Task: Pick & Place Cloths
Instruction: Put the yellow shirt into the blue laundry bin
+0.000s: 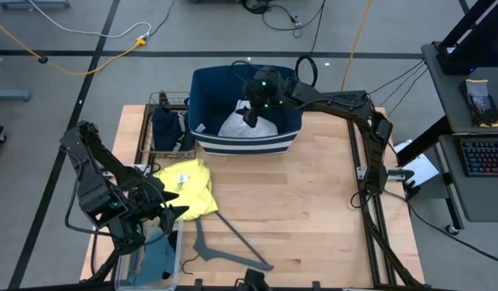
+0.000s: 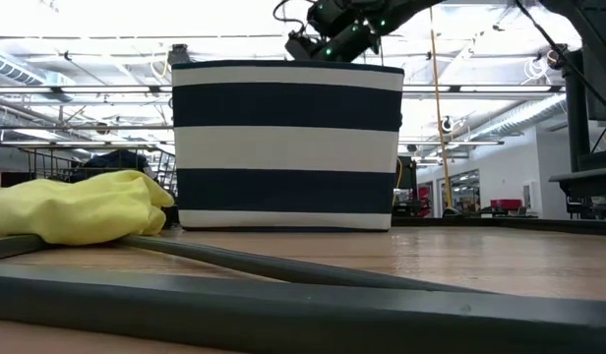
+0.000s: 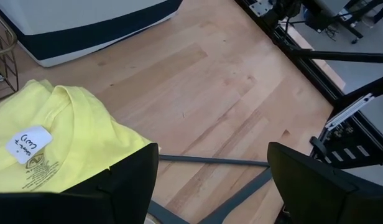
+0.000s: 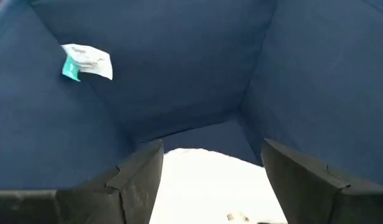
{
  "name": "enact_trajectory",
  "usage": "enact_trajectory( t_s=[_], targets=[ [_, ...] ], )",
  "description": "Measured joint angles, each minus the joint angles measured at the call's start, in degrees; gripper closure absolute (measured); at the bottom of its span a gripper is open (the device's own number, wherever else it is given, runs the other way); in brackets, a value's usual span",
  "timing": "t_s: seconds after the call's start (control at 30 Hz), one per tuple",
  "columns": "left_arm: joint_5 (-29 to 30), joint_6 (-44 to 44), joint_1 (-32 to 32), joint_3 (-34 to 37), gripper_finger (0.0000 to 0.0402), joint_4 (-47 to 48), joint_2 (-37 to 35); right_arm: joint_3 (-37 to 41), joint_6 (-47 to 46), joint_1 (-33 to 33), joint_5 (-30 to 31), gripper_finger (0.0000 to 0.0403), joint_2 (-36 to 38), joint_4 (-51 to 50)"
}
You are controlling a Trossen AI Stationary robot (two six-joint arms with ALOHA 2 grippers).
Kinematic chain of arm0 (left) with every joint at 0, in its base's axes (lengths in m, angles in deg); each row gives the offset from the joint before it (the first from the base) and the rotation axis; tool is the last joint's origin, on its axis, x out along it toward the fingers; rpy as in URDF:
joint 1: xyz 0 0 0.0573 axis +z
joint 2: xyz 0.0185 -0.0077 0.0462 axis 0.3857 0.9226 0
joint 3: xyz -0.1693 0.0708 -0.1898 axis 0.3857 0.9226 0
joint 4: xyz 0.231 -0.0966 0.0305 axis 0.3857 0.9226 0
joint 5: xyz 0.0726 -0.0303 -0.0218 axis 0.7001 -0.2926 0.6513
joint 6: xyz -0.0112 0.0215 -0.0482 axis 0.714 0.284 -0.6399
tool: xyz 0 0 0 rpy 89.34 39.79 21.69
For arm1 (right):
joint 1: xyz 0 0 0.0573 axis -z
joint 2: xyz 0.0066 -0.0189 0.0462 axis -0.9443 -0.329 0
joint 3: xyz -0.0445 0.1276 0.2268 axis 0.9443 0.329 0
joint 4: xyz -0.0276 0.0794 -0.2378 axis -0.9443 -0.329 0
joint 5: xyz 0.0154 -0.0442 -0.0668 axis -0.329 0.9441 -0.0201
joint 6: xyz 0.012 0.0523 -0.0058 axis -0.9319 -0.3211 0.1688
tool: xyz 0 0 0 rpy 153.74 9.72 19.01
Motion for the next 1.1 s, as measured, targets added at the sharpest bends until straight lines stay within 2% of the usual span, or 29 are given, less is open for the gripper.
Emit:
enact_trajectory(
  t_s=[0.47,0.6,1.1],
  targets=[
    [-5.84,9.79,5.72,0.0,0.0096,-0.02,0.04,0.0,0.0,-2.82,0.35,0.0135,5.84,2.33],
    [-7.72,10.43,6.64,0.0,0.0096,-0.03,0.04,0.02,-0.01,-3.06,0.37,0.0135,5.55,2.38],
    [-7.84,10.25,6.66,0.0,0.0096,-0.08,0.04,0.02,0.01,-2.89,0.54,0.0135,5.64,2.14]
  ],
)
